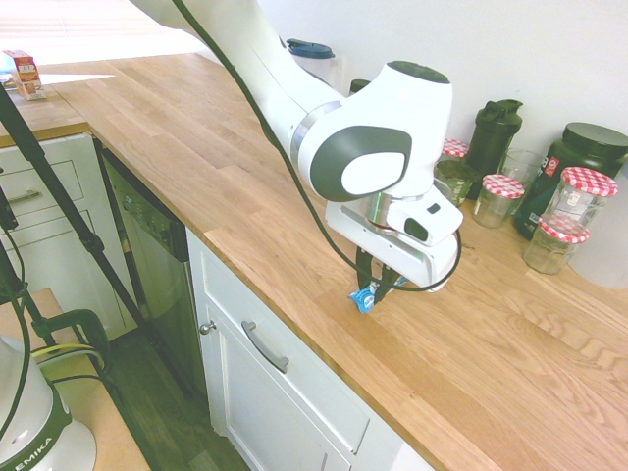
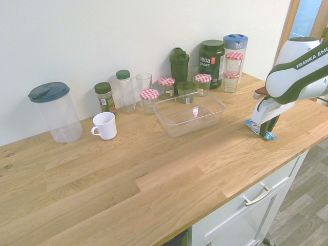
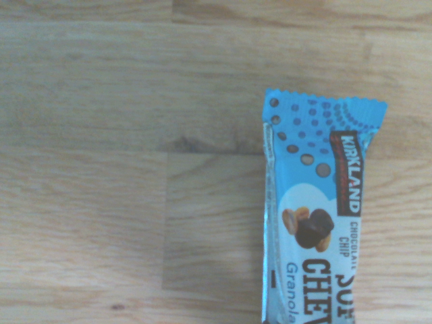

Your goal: Put the protein bar into the container

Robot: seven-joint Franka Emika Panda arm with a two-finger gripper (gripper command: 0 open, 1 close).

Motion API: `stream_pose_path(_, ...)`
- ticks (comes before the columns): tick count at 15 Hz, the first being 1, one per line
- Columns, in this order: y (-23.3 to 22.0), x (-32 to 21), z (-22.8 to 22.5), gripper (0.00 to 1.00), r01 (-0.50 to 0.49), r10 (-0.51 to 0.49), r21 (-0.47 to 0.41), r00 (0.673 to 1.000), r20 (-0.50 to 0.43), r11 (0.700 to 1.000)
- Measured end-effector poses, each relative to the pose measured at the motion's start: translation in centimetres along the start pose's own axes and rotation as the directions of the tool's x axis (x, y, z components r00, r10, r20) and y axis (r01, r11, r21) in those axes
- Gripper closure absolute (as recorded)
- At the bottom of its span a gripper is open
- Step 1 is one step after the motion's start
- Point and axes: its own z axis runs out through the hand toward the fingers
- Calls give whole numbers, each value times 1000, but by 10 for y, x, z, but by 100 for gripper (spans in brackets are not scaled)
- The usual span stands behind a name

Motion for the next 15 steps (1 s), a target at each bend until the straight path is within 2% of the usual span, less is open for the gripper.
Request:
stream_pose_path(3, -11, 5, -24, 100, -2, 3, 36, 1000, -25, 999)
stream_pose_path(7, -35, -5, -98, 100, 34, -29, 94, 998, -55, 995)
stream_pose_path(10, -69, -14, -150, 100, 69, -60, 116, 995, -80, 991)
stream_pose_path(12, -98, -16, -165, 100, 79, -68, 122, 994, -89, 989)
stream_pose_path(15, -138, -11, -154, 100, 84, -75, 101, 994, -84, 991)
